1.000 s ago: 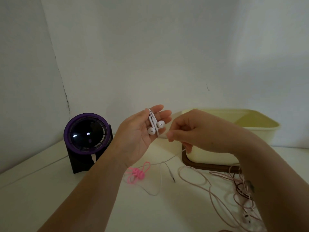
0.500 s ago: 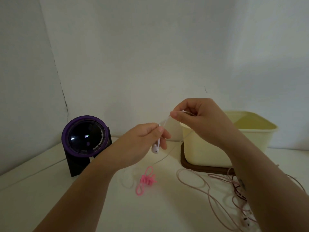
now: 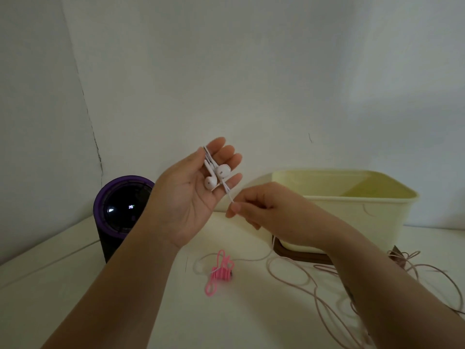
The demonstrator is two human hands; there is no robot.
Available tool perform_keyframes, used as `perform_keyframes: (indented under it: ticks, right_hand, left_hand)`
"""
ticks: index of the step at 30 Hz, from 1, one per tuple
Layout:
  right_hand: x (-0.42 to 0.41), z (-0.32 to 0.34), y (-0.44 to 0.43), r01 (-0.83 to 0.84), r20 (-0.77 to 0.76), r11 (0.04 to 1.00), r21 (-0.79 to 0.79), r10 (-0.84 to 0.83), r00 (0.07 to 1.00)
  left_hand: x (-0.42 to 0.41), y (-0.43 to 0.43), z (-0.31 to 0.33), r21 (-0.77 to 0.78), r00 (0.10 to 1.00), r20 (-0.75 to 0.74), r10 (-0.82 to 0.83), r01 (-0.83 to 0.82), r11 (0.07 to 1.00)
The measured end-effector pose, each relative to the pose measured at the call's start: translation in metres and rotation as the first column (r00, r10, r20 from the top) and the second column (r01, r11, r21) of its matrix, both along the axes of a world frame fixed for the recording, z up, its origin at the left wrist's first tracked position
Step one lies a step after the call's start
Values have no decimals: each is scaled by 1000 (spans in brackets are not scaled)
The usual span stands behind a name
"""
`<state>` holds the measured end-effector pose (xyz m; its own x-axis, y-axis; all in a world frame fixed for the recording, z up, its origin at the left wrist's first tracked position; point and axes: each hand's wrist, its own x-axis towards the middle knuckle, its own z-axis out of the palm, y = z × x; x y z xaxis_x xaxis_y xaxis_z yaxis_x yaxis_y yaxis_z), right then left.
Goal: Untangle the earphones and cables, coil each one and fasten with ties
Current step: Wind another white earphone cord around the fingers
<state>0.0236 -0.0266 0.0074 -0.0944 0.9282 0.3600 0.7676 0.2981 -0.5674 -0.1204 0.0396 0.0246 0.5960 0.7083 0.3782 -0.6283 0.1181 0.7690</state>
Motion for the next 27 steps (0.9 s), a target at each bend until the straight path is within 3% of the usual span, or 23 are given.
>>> perform_keyframes:
  ticks: [5, 8, 10, 13, 17, 21, 23, 25, 27]
  right_hand:
    - [-1, 11, -10, -28, 41, 1000, -13, 29, 999]
    - [1, 18, -17, -69, -52, 994, 84, 74, 996]
    - [5, 23, -19, -36, -94, 988, 150, 51, 994]
    - [12, 26, -19, 43, -119, 975, 220, -17, 993]
    - [17, 22, -14, 106, -166, 964, 245, -66, 984]
    - [15, 15, -6, 71, -238, 979, 191, -24, 971]
    - [13, 11, -2, 51, -203, 987, 155, -19, 979]
    - [11, 8, 0, 53, -165, 991, 120, -33, 986]
    - [10, 8, -1, 67, -152, 993, 101, -51, 987]
  left_hand:
    - [3, 11, -13, 333, 915, -275, 294, -196, 922]
    - [6, 7, -19, 560, 815, -396, 424, -152, 814]
    - [8, 4, -20, 587, 790, -448, 418, -92, 804]
    - [8, 4, -20, 523, 809, -506, 298, 13, 853]
    - [2, 2, -17, 353, 849, -528, 5, 214, 911]
    - [-1, 0, -10, 129, 896, -346, -277, 338, 932]
    - [-2, 1, -7, 35, 898, -206, -388, 403, 915]
    - [0, -2, -4, -27, 915, -117, -386, 386, 922]
    - [3, -6, -3, -54, 950, -129, -285, 280, 959]
